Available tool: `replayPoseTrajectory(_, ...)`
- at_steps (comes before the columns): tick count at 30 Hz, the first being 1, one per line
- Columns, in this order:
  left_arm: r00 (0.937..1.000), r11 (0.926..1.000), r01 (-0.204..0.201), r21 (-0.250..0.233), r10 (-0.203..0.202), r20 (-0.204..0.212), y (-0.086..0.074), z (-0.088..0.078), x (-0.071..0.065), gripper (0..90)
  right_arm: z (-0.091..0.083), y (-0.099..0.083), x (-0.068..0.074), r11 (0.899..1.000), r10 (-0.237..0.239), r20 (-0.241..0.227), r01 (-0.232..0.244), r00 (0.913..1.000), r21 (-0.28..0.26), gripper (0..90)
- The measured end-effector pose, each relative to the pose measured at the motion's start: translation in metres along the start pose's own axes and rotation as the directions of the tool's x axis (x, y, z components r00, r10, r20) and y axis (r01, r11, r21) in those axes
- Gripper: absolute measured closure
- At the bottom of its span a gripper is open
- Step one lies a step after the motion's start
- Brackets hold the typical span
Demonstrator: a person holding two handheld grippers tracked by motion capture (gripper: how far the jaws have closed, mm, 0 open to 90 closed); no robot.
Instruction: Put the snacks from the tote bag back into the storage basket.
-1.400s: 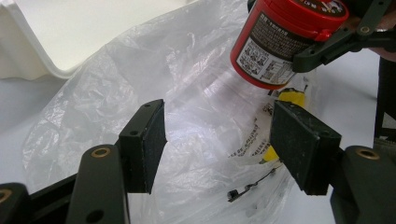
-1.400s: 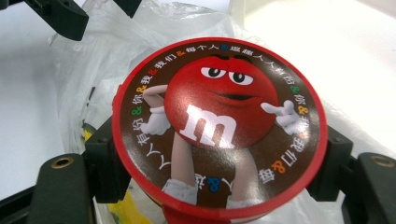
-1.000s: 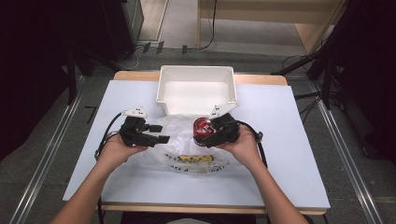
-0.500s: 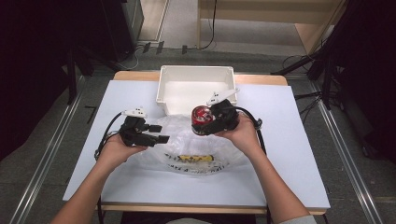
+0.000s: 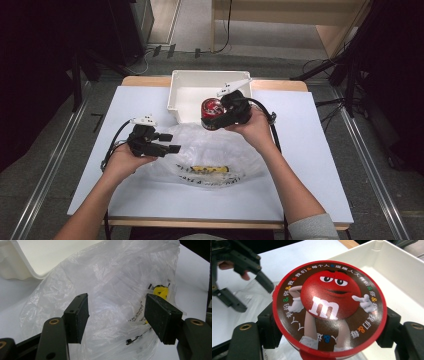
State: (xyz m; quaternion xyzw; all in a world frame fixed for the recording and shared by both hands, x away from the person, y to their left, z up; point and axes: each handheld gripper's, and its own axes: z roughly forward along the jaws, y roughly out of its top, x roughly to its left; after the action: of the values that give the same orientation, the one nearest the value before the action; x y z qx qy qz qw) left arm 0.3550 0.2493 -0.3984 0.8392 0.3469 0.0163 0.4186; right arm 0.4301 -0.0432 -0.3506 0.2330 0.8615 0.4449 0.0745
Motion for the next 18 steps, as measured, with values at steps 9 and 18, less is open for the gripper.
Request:
replayPoseTrajectory(9, 1.0, 1.0, 0.0, -0.002, 0.0, 0.003, 0.0, -0.002, 0.001, 37.4, 0.011, 0.008, -0.014, 1.0, 0.02, 0.004, -0.02, 0.9998, -0.008, 26.0)
replayPoseTrajectory(18, 1.0, 1.0, 0.007, -0.005, -0.007, 0.0, 0.0, -0.004, 0.004, 37.4, 0.025, 0.016, -0.033, 1.0, 0.021, 0.04, -0.021, 0.999, 0.014, 26.0)
